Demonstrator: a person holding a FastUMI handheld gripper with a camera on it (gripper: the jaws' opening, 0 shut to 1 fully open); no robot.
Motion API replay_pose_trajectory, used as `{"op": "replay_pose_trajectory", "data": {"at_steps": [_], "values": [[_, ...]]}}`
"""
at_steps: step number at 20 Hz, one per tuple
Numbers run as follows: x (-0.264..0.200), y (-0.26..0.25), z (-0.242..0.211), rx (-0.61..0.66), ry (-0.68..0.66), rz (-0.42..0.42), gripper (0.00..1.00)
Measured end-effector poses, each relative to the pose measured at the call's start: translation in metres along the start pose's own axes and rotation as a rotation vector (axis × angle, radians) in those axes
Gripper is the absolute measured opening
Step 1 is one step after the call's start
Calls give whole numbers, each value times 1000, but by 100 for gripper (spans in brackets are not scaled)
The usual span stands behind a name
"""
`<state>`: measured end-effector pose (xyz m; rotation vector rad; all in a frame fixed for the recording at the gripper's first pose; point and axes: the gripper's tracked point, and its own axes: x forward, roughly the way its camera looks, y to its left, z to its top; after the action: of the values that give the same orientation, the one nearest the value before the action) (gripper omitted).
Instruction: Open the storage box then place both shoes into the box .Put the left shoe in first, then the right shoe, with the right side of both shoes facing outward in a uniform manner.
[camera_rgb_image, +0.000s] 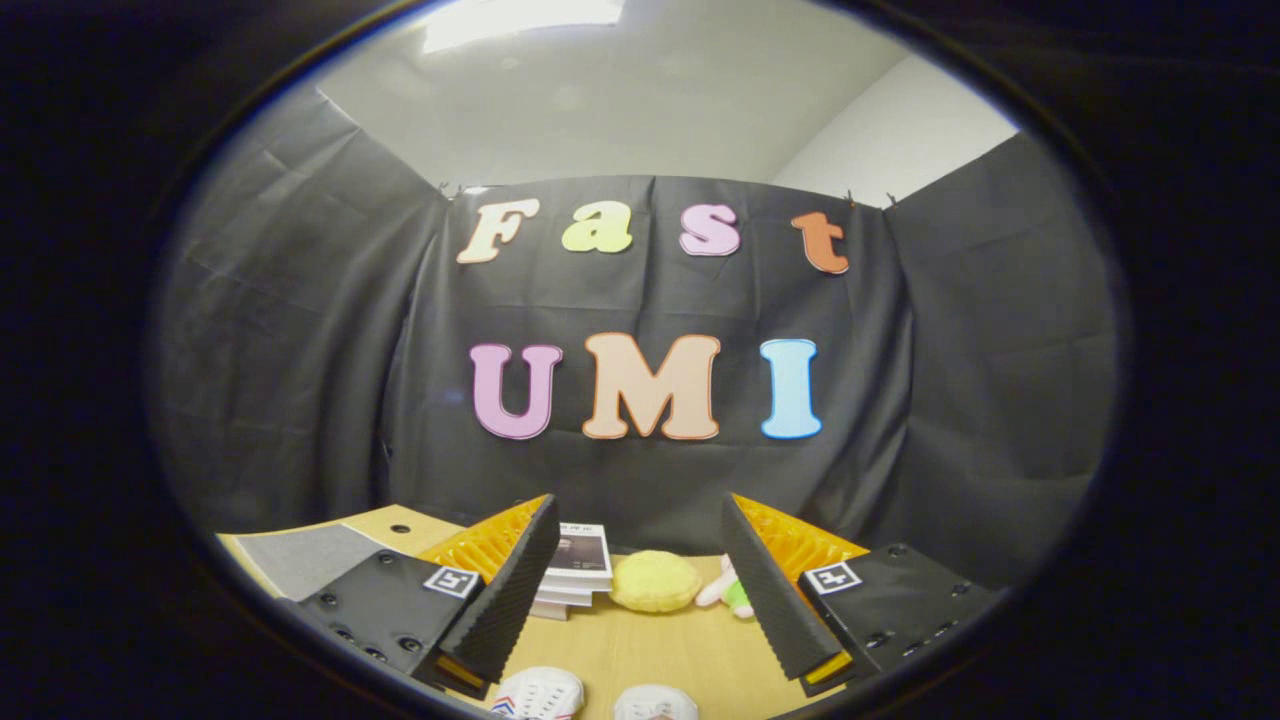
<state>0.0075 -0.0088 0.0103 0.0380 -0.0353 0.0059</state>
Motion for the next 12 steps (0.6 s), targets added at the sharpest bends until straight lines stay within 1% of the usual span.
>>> {"op": "replay_pose_trajectory", "data": {"at_steps": [5, 8, 12], "values": [[-12, 38, -13, 81, 33, 90, 100], [-18, 65, -31, 149, 92, 146, 100], [-29, 93, -56, 257, 174, 178, 100]]}}
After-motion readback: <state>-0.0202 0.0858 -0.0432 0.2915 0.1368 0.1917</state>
